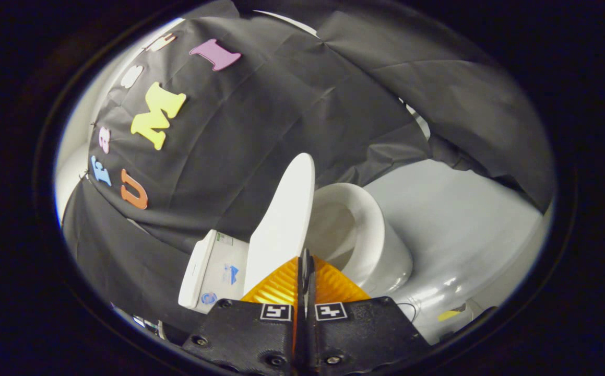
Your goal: Open the toilet lid.
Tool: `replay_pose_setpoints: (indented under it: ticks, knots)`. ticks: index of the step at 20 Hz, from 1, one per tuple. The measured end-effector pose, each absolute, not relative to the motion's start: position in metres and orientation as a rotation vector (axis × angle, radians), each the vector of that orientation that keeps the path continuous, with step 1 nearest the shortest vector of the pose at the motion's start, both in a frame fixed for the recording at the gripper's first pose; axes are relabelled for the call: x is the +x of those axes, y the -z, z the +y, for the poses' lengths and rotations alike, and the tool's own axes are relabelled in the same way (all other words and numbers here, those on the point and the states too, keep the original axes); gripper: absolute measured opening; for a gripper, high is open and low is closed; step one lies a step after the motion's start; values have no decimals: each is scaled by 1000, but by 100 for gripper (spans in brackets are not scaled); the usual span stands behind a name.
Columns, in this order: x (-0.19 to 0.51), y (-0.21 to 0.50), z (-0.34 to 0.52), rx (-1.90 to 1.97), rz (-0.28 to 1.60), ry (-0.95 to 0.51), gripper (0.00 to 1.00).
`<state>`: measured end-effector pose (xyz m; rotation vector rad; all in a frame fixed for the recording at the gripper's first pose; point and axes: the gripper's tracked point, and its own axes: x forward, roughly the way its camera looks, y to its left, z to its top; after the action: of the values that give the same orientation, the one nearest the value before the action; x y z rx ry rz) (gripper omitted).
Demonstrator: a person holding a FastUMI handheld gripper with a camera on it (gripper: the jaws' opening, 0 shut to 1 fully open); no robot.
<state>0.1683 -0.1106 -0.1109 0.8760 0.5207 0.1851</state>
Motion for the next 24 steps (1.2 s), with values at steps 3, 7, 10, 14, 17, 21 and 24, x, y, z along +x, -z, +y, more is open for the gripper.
replay_pose_setpoints:
  ticks: [3,7,10,14,17,21,24]
  knots:
    - [167,98,-105,849,513,-180,3]
    - [164,72,-93,806,490,-189,4]
    - [164,53,-82,753,474,-186,4]
    - [160,32,-71,701,465,-171,4]
    - [160,19,-61,674,454,-167,4]
    - [159,7,-51,635,445,-146,4]
    - [156,-2,-42,609,438,-141,4]
